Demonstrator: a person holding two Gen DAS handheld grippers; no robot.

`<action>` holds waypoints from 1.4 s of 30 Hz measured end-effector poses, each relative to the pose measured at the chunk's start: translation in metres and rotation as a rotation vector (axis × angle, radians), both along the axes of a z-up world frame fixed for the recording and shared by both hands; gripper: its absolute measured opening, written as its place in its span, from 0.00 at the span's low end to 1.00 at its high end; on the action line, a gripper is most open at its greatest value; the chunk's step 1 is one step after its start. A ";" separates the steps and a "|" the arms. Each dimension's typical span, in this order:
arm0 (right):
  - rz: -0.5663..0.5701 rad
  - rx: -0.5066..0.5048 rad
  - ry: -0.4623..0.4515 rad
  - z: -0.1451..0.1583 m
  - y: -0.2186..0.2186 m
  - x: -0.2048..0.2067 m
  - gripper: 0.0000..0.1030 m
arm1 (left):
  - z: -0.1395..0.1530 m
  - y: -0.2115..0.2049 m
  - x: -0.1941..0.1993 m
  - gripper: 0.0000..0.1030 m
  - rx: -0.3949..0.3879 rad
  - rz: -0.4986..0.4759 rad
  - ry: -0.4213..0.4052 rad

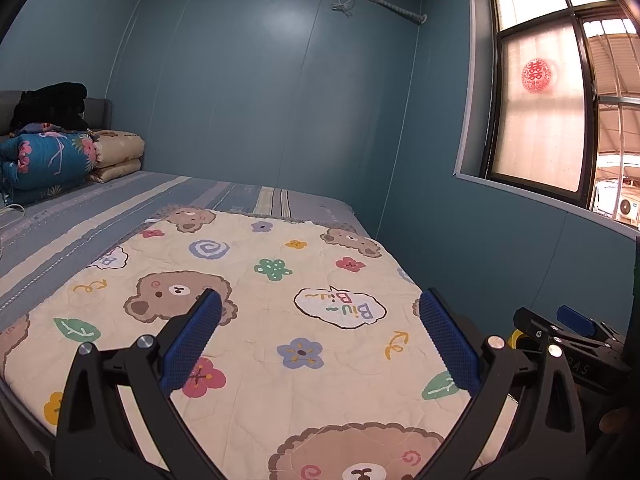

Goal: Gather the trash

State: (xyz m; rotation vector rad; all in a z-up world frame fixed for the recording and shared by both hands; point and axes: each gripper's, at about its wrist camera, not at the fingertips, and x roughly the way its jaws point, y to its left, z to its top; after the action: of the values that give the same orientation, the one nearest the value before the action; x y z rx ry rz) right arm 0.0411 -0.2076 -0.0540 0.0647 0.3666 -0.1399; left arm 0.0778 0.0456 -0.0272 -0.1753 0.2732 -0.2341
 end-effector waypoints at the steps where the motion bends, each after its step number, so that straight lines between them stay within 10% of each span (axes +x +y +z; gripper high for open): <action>1: 0.000 0.000 0.001 -0.001 0.000 0.000 0.92 | 0.000 0.000 0.001 0.92 -0.001 0.000 0.002; 42: -0.020 0.028 0.034 -0.010 -0.005 0.009 0.92 | -0.012 -0.010 0.008 0.92 0.027 -0.022 0.034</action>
State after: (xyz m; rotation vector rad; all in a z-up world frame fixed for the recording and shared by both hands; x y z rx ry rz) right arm 0.0498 -0.2130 -0.0645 0.0940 0.4022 -0.1556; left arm 0.0861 0.0359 -0.0396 -0.1500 0.3123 -0.2492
